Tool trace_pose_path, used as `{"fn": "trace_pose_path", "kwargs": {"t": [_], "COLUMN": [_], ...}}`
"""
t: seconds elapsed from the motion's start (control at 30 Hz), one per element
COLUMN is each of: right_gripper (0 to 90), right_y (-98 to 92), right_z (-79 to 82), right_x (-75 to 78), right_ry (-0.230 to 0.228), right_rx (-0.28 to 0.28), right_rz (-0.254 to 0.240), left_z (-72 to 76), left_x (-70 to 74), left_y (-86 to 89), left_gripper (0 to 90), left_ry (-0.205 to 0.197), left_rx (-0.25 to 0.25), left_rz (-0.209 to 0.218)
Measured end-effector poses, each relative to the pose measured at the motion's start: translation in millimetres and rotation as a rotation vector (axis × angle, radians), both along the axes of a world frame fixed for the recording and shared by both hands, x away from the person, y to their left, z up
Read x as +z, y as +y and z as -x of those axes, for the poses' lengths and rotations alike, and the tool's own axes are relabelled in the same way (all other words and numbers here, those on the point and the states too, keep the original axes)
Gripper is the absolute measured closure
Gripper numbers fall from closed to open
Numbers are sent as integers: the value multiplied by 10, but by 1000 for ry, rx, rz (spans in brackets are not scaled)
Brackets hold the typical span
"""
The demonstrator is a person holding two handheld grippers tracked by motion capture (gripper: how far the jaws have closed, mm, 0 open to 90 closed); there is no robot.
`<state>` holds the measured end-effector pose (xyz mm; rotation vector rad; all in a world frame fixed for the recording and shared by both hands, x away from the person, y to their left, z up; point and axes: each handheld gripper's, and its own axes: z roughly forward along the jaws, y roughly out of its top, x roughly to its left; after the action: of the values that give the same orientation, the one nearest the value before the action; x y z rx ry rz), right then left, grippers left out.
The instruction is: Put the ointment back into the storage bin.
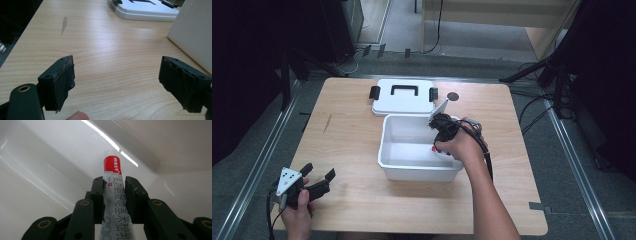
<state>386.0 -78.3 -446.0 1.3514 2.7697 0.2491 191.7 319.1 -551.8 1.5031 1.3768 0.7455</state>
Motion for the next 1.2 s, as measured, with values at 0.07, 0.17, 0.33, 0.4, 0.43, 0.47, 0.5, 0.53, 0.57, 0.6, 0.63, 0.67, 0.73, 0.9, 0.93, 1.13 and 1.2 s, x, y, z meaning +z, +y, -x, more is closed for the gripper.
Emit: {"fn": "trace_pose_path", "kwargs": {"t": [0.07, 0.17, 0.33, 0.4, 0.43, 0.47, 0.5, 0.53, 0.57, 0.6, 0.63, 0.67, 0.73, 0.9, 0.93, 1.13, 1.2], "right_gripper": [710, 710, 710, 710, 710, 710, 709, 709, 709, 709, 709, 709, 710, 710, 709, 707, 708], "right_y": [3, 8, 5, 5, 9, 9, 8, 8, 5, 5, 4, 4, 6, 15, 17, 25, 23], "right_z": [0, 3, 4, 6, 9, 9, 11, 11, 12, 12, 12, 12, 14, 17, 20, 31, 31], "right_x": [-18, -22, -24, -24, -23, -23, -26, -26, -25, -25, -23, -23, -26, -39, -42, -52, -48], "right_ry": [0, -1, -6, -8, -6, -6, -7, -7, -6, -6, -4, -4, -2, 1, 2, 7, 6], "right_rx": [6, 6, 18, 20, 21, 21, 25, 25, 30, 30, 29, 29, 36, 40, 39, 62, 61], "right_rz": [0, 1, 0, 0, 4, 4, 1, 1, -1, -1, -4, -4, -3, -6, -6, -1, -3], "left_z": [0, 1, 0, -1, -1, -1, -1, -1, -1, -1, -2, -2, -2, -2, -1, -2, -2], "left_x": [0, 0, 0, 0, 0, 0, 0, 0, 0, 0, -1, -1, -1, 0, 0, 0, -1], "left_y": [1, -2, 0, 0, 0, 0, 1, 1, 1, 1, 1, 1, 1, 1, 2, 2, 1], "left_gripper": [143, 143, 143, 143, 143, 143, 143, 143, 143, 143, 143, 143, 143, 143, 143, 143, 143], "left_ry": [1, 0, 0, 0, 1, 1, 1, 1, 1, 1, 2, 2, 1, 2, 2, 1, 2], "left_rx": [0, 1, 0, 1, 1, 1, 0, 0, 1, 1, 1, 1, 0, 0, 0, 0, -1], "left_rz": [1, 0, 0, 0, 1, 1, 1, 1, 1, 1, 1, 1, 2, 2, 1, 2, 2]}}
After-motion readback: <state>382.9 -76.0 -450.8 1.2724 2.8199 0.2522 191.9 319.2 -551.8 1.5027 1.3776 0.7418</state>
